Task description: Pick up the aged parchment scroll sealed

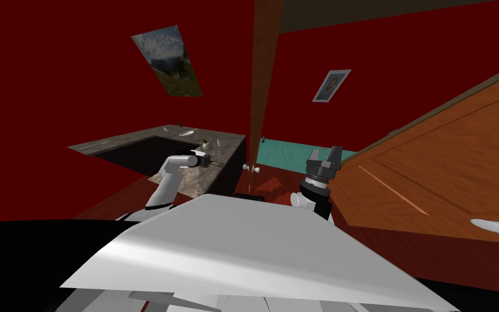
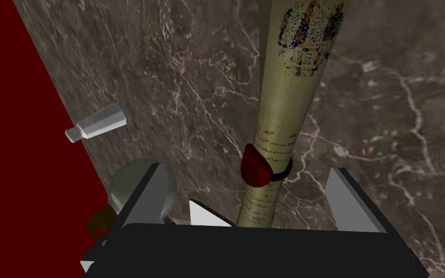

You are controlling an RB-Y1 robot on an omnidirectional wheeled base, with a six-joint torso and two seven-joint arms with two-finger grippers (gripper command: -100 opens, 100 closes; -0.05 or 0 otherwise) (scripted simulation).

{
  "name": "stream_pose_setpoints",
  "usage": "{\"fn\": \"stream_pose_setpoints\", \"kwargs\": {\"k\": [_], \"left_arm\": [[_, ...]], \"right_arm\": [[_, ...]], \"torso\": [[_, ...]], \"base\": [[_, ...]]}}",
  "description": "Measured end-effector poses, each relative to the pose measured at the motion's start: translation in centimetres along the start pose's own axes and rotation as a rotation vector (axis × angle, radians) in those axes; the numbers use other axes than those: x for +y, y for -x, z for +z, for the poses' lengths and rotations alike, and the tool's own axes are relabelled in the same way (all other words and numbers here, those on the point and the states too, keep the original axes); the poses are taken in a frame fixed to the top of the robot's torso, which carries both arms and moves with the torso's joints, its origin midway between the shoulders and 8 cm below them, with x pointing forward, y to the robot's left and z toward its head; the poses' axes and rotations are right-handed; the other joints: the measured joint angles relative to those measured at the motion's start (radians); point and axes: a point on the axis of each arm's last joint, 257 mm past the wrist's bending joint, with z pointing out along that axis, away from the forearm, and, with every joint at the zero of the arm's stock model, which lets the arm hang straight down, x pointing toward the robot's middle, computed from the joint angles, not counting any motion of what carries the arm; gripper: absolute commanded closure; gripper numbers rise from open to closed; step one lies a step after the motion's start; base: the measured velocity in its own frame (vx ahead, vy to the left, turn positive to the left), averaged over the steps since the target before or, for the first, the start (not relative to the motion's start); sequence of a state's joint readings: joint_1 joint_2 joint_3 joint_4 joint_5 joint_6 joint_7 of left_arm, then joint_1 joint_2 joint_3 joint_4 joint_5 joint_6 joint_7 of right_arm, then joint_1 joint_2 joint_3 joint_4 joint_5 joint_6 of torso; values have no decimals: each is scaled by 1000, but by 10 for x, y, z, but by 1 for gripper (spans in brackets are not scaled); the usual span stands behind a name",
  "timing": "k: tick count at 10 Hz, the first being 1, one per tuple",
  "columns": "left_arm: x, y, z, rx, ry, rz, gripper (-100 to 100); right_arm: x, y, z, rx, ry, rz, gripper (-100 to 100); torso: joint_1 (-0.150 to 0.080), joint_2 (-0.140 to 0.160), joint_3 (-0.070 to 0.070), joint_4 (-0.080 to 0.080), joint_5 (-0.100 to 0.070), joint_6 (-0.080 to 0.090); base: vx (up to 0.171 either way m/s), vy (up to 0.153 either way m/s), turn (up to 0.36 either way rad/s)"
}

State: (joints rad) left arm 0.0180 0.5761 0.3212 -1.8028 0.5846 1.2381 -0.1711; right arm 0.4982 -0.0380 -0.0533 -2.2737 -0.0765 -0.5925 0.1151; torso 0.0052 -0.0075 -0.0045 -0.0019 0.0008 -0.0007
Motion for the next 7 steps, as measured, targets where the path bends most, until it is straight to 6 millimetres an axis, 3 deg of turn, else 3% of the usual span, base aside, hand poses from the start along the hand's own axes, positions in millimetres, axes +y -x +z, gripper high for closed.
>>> {"fn": "stream_pose_setpoints", "kwargs": {"k": [3,6,7], "left_arm": [[18,8,1,5,66,-9,-100],[44,15,3,17,140,-27,-100],[46,15,3,18,146,-26,0]], "right_arm": [[0,0,0,0,0,0,0],[0,0,0,0,0,0,0],[0,0,0,0,0,0,0]], "torso": [[0,2,1,0,0,0],[-2,8,4,2,0,0],[-3,9,5,2,-1,0]], "base": [[94,47,36],[14,23,-25],[0,0,0]]}}
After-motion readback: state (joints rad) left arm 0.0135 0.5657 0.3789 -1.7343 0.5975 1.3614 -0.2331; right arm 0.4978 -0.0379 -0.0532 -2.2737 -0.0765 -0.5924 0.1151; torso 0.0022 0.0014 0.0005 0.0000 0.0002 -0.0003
